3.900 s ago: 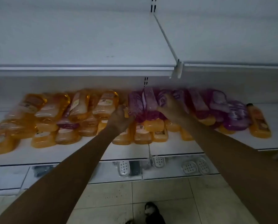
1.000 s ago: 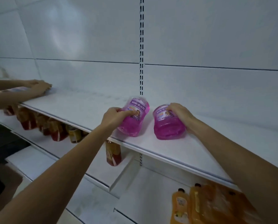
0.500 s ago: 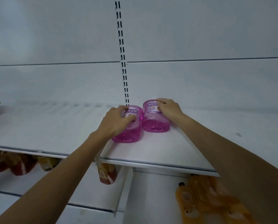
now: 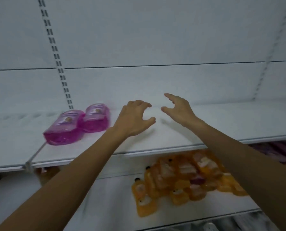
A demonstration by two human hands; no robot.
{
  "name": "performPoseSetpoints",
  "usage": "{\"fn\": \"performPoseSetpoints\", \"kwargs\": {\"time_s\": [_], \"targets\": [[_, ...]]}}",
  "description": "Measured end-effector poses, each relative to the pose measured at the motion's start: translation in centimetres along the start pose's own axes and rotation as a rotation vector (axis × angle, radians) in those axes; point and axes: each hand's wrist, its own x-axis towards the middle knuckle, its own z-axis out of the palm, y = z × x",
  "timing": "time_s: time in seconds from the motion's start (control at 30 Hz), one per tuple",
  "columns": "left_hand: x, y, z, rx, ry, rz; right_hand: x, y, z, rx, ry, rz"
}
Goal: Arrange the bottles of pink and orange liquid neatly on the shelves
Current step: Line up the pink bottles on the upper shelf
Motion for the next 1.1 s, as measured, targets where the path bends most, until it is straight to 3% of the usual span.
{"fn": "performPoseSetpoints", "kwargs": {"time_s": [0.4,0.53,0.8,1.1], "targets": [[1.2,27.6,14.5,-0.290,-0.162,0.281,-14.5,20.4,-22.9,-0.114,0.291,0.305],[0.3,33.9,18.7,-0.435,-0.288,0.238,-19.1,25.5,-27.4,-0.139,0.300,0.398],[1.5,38.6,27.4,-0.477,-0.392,0.216,-22.5,34.3,-29.5,-0.130,0.290,0.479],[8.6,38.7,35.2,-0.562,-0.470,0.090,-16.5,42.3,-29.6,-0.158,0.182,0.562]]}}
